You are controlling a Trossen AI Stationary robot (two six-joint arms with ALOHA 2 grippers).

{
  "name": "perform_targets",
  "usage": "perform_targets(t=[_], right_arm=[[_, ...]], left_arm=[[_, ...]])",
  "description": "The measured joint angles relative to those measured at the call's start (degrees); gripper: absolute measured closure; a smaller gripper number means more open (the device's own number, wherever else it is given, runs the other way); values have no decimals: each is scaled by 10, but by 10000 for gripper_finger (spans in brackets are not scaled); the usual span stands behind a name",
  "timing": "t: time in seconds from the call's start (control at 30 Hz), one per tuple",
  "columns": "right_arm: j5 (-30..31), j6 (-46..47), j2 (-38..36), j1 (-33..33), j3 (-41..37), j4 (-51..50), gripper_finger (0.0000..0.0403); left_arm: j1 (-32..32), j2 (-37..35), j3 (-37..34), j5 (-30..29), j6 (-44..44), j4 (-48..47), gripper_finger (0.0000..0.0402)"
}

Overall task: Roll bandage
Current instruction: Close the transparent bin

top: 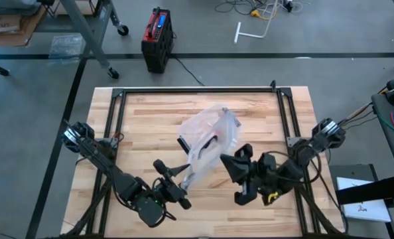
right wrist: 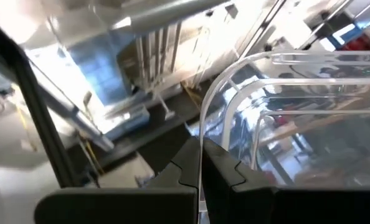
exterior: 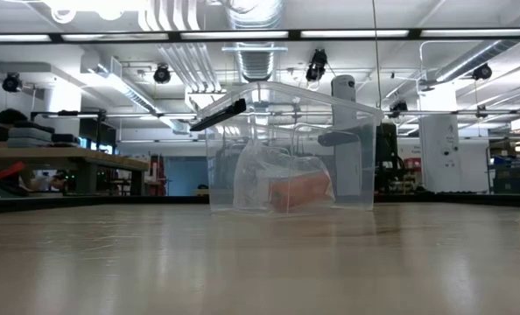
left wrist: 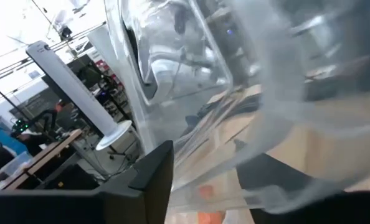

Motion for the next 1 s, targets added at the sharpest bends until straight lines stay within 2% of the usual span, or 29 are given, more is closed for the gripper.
perform_targets(t=[0.03, 0.13, 0.37, 0.53, 0.7, 0.8, 0.87, 0.93, 1.0], right_arm=[[5, -11, 8, 4, -4, 27, 403], [22, -6, 14, 12, -15, 25, 403], [25, 11, 15, 18, -21, 24, 402], [26, -12, 12, 29, -21, 15, 374], [46, -27, -1, 56, -21, -41, 303], [92, -22, -28, 82, -22, -136, 248], [132, 10, -55, 100, -23, -232, 213], [159, 99, -95, 118, -25, -388, 182], [149, 273, -144, 130, -22, -600, 155]], left_arm=[[-1, 0, 0, 0, 1, 2, 256], [-4, 0, 3, 3, 2, 2, 285], [-3, -2, 4, 3, -1, 7, 386], [-4, -2, 5, 1, 2, 5, 370], [-7, -2, 5, -6, 10, 5, 386], [-12, -2, 5, -22, 34, 3, 394], [-17, -2, 8, -46, 57, 2, 393], [-19, -2, 14, -69, 76, 4, 391], [-19, -2, 20, -82, 94, 6, 391]])
